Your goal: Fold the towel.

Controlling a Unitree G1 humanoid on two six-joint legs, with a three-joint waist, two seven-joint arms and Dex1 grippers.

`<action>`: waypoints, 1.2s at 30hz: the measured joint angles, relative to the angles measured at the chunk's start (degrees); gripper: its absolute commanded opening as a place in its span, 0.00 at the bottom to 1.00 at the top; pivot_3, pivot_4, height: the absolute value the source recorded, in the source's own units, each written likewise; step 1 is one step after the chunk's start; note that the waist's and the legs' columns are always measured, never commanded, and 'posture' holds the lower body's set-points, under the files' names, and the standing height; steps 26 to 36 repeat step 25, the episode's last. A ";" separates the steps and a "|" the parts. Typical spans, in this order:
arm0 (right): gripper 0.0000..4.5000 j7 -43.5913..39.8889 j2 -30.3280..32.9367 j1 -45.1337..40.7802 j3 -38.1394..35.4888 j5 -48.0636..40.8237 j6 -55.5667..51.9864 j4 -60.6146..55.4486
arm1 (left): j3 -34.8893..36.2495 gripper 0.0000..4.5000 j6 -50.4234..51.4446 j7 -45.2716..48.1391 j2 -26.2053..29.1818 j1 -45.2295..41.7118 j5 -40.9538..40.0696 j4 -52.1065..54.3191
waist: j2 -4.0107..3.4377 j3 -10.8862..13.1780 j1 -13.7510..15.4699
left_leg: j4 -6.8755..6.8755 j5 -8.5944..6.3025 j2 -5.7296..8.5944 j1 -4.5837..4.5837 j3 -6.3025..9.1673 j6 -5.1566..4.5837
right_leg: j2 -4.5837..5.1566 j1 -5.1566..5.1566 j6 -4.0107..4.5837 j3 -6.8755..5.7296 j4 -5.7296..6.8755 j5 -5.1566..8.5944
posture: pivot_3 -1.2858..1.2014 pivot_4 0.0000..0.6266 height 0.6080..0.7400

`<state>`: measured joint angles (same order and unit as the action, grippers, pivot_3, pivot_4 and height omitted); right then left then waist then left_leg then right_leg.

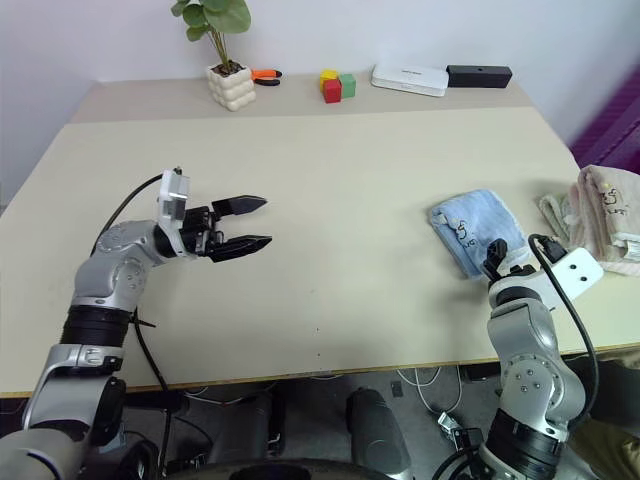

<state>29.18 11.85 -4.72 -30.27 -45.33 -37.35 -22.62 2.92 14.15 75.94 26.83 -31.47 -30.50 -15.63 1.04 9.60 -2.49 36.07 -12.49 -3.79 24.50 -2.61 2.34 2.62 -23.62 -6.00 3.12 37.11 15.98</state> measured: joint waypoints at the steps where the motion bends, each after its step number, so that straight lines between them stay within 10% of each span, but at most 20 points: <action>1: 0.99 -0.86 1.88 -0.06 0.57 1.60 0.08 -0.08 | 0.03 1.00 -0.04 -0.01 0.00 0.00 0.02 -0.06 | 0.00 0.00 0.02 | 0.02 0.00 0.00 0.00 0.00 0.00 | 0.00 0.00 0.00 0.00 -0.01 0.00 | 0.52 0.24 1.00; 20: 0.99 -73.87 28.56 -9.44 25.85 9.79 16.06 2.84 | 1.21 1.00 -6.38 -3.51 1.60 4.19 3.72 0.45 | 0.08 0.03 1.54 | 0.11 -0.01 -0.02 -0.03 0.01 -0.02 | -0.03 0.09 -0.15 -0.03 -0.05 -0.05 | 0.52 0.24 1.00; 36: 0.99 -78.74 26.53 -14.57 29.35 12.72 17.19 10.06 | 4.43 1.00 -5.73 -8.89 2.20 11.01 2.98 8.26 | 0.08 0.03 1.43 | 0.14 -0.01 -0.03 -0.06 -0.01 -0.02 | -0.03 0.08 -0.14 -0.01 0.00 -0.06 | 0.52 0.24 1.00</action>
